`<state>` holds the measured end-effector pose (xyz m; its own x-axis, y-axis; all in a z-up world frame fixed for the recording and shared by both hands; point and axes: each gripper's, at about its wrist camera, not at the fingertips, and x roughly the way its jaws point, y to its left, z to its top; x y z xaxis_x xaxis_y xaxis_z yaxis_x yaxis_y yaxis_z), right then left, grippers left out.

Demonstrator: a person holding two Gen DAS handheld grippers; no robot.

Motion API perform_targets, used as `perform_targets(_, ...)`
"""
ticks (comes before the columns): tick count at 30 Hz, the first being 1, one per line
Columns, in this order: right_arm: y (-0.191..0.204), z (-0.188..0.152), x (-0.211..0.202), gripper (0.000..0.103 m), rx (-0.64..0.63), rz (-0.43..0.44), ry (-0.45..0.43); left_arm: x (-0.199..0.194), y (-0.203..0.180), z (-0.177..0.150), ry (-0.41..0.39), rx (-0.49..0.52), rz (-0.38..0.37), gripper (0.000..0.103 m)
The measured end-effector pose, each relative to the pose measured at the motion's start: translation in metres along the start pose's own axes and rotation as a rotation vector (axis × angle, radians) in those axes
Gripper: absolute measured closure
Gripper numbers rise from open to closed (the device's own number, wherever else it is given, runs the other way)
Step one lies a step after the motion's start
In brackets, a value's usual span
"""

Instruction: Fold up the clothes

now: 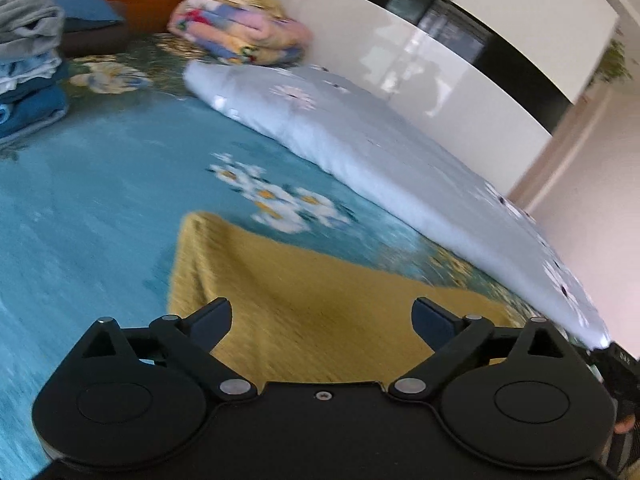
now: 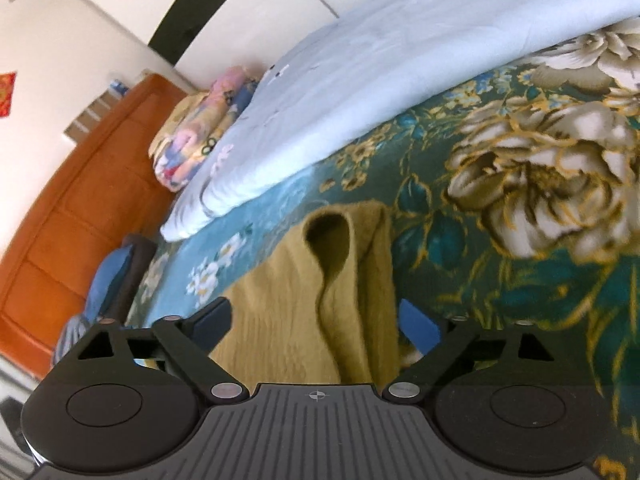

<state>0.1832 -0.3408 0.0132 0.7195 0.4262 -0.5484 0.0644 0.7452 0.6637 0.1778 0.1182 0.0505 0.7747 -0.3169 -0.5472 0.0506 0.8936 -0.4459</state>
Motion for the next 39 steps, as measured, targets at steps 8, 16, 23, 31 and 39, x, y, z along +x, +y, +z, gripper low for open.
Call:
perform_targets(8,-0.010,-0.035,-0.013,0.001,0.003,-0.023,0.022,-0.009,-0.028,-0.045,0.019,0.019,-0.074,0.002)
perform_targets(16,-0.033,-0.047,-0.009,0.001,0.097,-0.006,0.030,-0.006,-0.046,-0.061,0.034,0.035,-0.116,0.002)
perform_targets(23,-0.043,-0.033,0.009,0.002,0.110,0.077,0.069,0.013,-0.066,-0.061,0.087,0.038,-0.162,0.003)
perform_targets(31,-0.047,-0.011,0.041,0.027,0.094,0.151,0.172,0.033,-0.075,-0.063,0.143,0.039,-0.173,0.004)
perform_targets(39,-0.067,0.001,0.071,0.078,0.174,0.230,0.230,0.066,-0.074,-0.052,0.185,-0.011,-0.150,0.033)
